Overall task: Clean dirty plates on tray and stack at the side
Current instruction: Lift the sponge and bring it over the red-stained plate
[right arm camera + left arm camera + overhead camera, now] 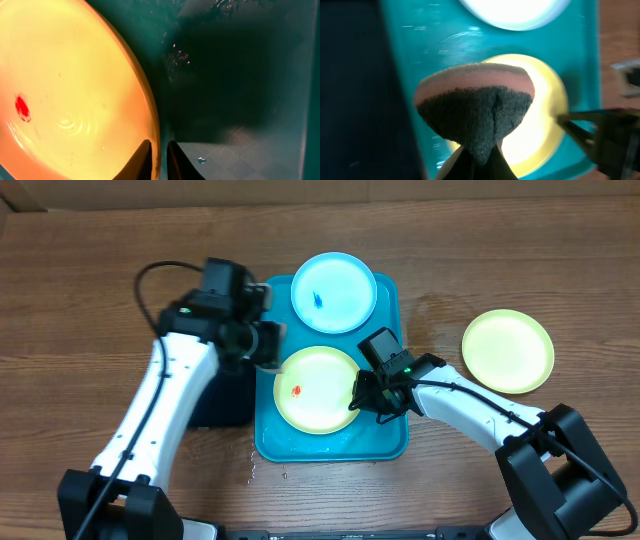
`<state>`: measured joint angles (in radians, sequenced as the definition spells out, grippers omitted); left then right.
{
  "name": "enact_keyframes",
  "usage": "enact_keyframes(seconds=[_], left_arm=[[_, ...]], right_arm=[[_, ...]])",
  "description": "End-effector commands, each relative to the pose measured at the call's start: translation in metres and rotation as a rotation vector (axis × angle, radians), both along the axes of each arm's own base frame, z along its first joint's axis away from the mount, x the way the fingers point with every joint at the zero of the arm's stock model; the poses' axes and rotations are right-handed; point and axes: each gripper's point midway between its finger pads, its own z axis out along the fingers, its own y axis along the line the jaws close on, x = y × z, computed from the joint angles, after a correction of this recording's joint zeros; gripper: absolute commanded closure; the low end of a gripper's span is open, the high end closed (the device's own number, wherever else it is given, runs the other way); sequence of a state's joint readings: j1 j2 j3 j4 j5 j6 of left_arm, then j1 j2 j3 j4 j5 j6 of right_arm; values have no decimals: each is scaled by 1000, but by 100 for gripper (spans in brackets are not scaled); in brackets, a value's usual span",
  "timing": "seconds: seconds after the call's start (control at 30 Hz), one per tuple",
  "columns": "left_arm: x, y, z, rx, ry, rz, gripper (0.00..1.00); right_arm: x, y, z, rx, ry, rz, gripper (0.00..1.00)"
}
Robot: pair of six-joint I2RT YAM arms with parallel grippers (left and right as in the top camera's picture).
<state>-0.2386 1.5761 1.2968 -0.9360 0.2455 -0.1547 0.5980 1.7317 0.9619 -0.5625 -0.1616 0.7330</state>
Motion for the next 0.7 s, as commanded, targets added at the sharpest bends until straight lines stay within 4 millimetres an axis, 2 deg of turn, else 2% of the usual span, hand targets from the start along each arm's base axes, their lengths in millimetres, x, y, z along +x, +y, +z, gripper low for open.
enact_keyframes(seconds=[0.0,0.13,0.37,0.43,0.57,0.6,0.67], left_arm=[[-6,-23,-2,-25,19,-4,96],[-10,-27,-9,14,20,4,96],[-22,-27,-25,25,60,0,96],[-25,-25,-33,29,72,0,96],[-30,-23,-46,34,85,0,96],[-31,-23,-48,34,86,0,96],[-32,-23,-51,35,89,0,96]], right_arm=[[0,3,1,9,-1,9,85],[0,3,1,8,0,9,85],[2,4,2,11,-10,8,64],[3,4,2,13,-13,9,54],[3,4,2,12,-15,9,14],[4,4,2,10,-17,10,10],[4,4,2,7,-19,9,12]])
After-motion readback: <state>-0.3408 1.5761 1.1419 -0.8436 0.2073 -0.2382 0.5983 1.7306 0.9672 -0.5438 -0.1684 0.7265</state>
